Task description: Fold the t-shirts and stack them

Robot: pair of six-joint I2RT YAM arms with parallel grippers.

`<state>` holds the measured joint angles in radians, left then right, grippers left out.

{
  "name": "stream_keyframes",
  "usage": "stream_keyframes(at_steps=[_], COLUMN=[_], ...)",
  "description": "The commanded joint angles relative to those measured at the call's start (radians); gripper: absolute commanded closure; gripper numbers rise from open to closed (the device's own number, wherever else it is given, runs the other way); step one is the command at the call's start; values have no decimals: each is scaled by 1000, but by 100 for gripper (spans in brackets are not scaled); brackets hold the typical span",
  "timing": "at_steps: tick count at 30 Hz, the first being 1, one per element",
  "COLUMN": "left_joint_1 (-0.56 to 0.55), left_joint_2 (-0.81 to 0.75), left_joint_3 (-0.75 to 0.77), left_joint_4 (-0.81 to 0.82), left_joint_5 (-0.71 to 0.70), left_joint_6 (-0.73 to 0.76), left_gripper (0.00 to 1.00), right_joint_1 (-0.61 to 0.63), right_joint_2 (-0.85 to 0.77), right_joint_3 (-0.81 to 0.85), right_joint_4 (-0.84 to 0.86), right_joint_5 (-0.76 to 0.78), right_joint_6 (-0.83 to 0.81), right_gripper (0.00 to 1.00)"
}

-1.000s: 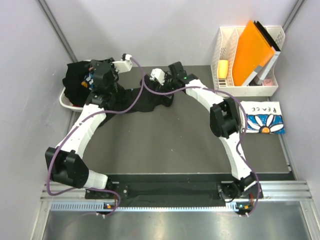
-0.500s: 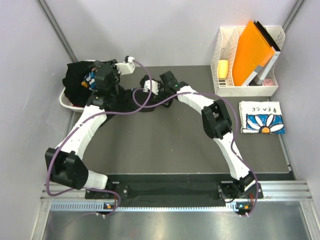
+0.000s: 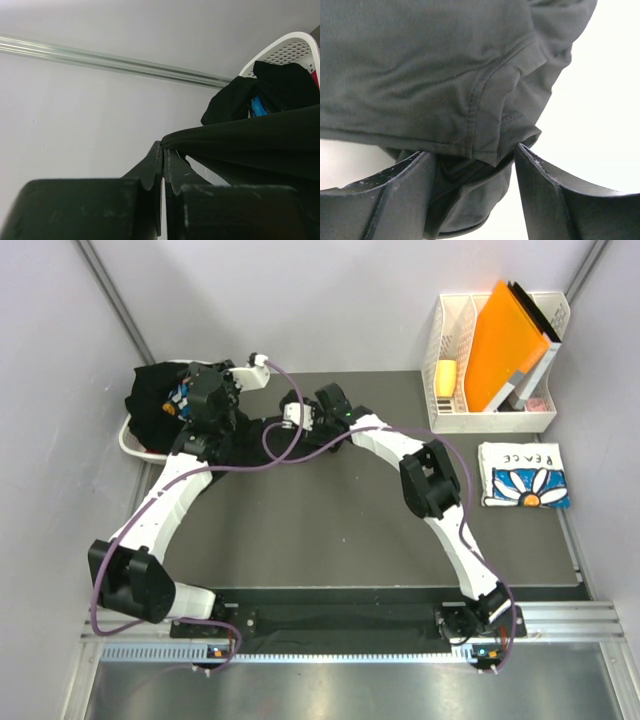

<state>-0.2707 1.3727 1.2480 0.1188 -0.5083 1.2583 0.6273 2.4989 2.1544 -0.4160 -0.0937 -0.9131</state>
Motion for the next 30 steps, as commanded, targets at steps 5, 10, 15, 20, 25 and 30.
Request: stream_keyframes(at_steps=[5, 10, 15, 20, 25, 30], left_joint_1=[-1, 1, -1, -1, -1, -1], left_joint_2=[-31, -24, -35, -38, -37, -41], left_joint_3=[1, 7, -19, -42, -44, -39], left_joint_4=[54, 51, 56, 61, 35, -36], left_joint_5=[5, 4, 13, 16, 30, 63], left_joint_6=[-23, -23, -20, -37, -63, -79], left_gripper=[100, 100, 100, 100, 100, 100], right_joint_1=[46, 31, -26, -106, -176, -216], right_joint_2=[-15, -20, -130, -276, -385, -512], right_joint_3=[-15, -36, -144, -269, -373, -484], right_joint_4=[126, 112, 92, 103, 102, 45], right_joint_5=[69, 135, 132, 146, 181, 177], right_joint_6=[-98, -99, -60, -29, -18, -78], right_gripper=[90, 100, 100, 100, 100, 100])
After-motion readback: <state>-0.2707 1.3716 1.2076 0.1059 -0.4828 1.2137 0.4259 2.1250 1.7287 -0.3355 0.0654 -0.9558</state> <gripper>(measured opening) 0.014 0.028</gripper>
